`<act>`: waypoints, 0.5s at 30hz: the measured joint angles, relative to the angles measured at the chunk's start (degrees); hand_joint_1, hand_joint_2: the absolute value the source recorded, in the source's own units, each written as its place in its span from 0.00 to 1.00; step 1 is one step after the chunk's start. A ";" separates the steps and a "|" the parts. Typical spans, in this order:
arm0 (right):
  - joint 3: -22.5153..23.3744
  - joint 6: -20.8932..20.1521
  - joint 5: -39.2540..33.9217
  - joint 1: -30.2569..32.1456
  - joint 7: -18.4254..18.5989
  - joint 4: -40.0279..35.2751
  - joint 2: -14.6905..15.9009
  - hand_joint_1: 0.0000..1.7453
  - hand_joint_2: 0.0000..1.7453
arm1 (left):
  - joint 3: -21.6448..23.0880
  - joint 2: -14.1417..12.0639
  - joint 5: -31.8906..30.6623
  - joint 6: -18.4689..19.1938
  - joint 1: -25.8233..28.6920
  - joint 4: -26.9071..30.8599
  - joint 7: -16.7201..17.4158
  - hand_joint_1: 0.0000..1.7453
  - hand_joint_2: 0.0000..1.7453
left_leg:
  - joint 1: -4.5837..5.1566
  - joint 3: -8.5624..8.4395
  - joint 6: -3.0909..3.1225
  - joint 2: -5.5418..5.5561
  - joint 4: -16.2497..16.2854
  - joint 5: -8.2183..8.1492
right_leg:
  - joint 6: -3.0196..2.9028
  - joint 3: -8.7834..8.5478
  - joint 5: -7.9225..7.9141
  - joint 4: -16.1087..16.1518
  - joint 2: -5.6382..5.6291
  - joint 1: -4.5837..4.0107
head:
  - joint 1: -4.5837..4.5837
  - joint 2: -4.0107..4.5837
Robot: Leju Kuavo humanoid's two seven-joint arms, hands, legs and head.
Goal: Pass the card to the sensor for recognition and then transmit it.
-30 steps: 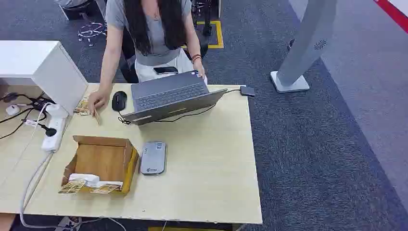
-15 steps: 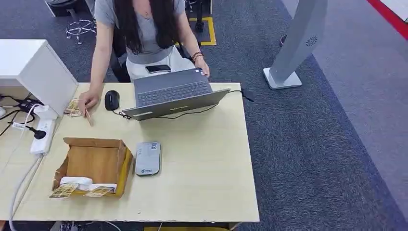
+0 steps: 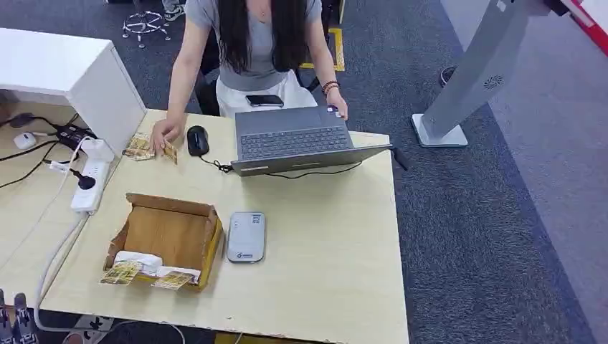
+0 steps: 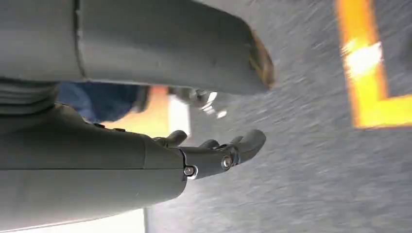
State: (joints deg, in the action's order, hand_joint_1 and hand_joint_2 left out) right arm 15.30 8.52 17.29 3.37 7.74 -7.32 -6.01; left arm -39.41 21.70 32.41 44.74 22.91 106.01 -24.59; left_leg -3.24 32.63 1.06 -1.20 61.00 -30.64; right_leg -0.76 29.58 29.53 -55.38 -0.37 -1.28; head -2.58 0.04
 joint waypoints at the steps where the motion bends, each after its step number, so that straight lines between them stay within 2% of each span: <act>1: -0.02 -0.13 0.09 -0.81 -0.22 -0.35 -0.20 0.00 0.00 | 0.42 -0.04 -0.24 -0.57 -0.91 1.51 0.20 0.00 1.00 | 0.37 -0.20 0.18 0.02 0.02 -0.04 | 1.11 -0.13 0.13 -0.10 0.01 0.41 | -0.05 -0.02; 2: -0.09 -0.15 0.15 -1.51 -0.24 -0.57 -0.44 0.00 0.00 | 0.68 -0.11 0.16 -1.44 -1.70 3.12 0.11 0.00 1.00 | 0.66 -0.28 0.22 0.04 0.02 -0.03 | 2.13 -0.18 -0.03 -0.11 0.09 0.73 | -0.18 -0.02; 3: -0.17 -0.15 0.20 -2.09 -0.20 -0.72 -0.55 0.00 0.00 | 0.70 -0.13 1.03 -2.38 -2.15 4.32 0.11 0.00 1.00 | 0.91 -0.32 0.43 0.04 0.02 0.12 | 2.62 -0.13 -0.16 -0.21 0.11 1.00 | -0.13 -0.02; 4: -0.24 -0.22 0.35 -2.54 -0.02 -0.85 -0.68 0.00 0.00 | 0.70 -0.26 1.77 -2.95 -2.26 5.04 0.64 0.00 1.00 | 1.10 -0.36 0.56 0.05 0.00 0.23 | 2.66 -0.08 -0.24 -0.35 0.11 1.16 | -0.11 -0.02; 5: -0.28 -0.24 0.44 -2.66 0.40 -0.89 -0.79 0.00 0.00 | 0.68 -0.42 2.54 -3.39 -2.26 5.48 1.44 0.00 0.00 | 1.22 -0.38 0.59 0.12 0.00 0.27 | 2.84 -0.02 -0.41 -0.52 0.14 1.28 | -0.04 -0.02; 6: -0.35 -0.24 0.50 -2.68 0.90 -0.96 -0.92 0.00 0.00 | 0.63 -0.44 3.46 -3.91 -2.26 5.65 2.43 0.00 0.00 | 1.33 -0.39 0.71 0.20 0.01 0.35 | 2.95 -0.01 -0.47 -0.65 0.20 1.37 | -0.07 -0.02; 9: -0.37 -0.20 0.68 -2.65 2.14 -1.16 -0.90 0.00 0.00 | -0.02 -0.44 11.09 -7.30 -2.23 5.70 9.82 0.00 0.00 | 1.48 -0.38 0.66 0.35 0.01 0.46 | 2.93 0.02 -0.46 -0.97 0.34 1.49 | -0.04 -0.02; 10: -0.37 -0.22 0.68 -2.66 2.30 -1.16 -0.92 0.00 0.00 | -0.40 -0.46 12.46 -7.67 -2.22 5.68 10.84 0.00 0.00 | 1.50 -0.39 0.64 0.36 0.01 0.47 | 2.92 0.04 -0.46 -1.03 0.34 1.50 | -0.04 -0.02; 15: -0.37 -0.24 0.72 -2.69 2.54 -1.24 -0.92 0.00 0.00 | -1.20 -0.48 13.38 -7.78 -2.27 5.68 11.36 0.00 0.00 | 1.51 -0.41 0.57 0.40 -0.02 0.50 | 2.64 0.20 -0.27 -1.35 0.40 1.51 | 0.00 -0.02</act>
State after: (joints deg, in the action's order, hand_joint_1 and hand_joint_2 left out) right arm 14.93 8.28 18.01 0.68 10.27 -8.57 -6.93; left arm -40.61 21.22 45.79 36.96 20.64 111.69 -13.22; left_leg -1.72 32.22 1.63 -0.80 60.97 -30.13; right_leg 1.88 29.78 29.26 -56.72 0.04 0.22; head -2.58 0.02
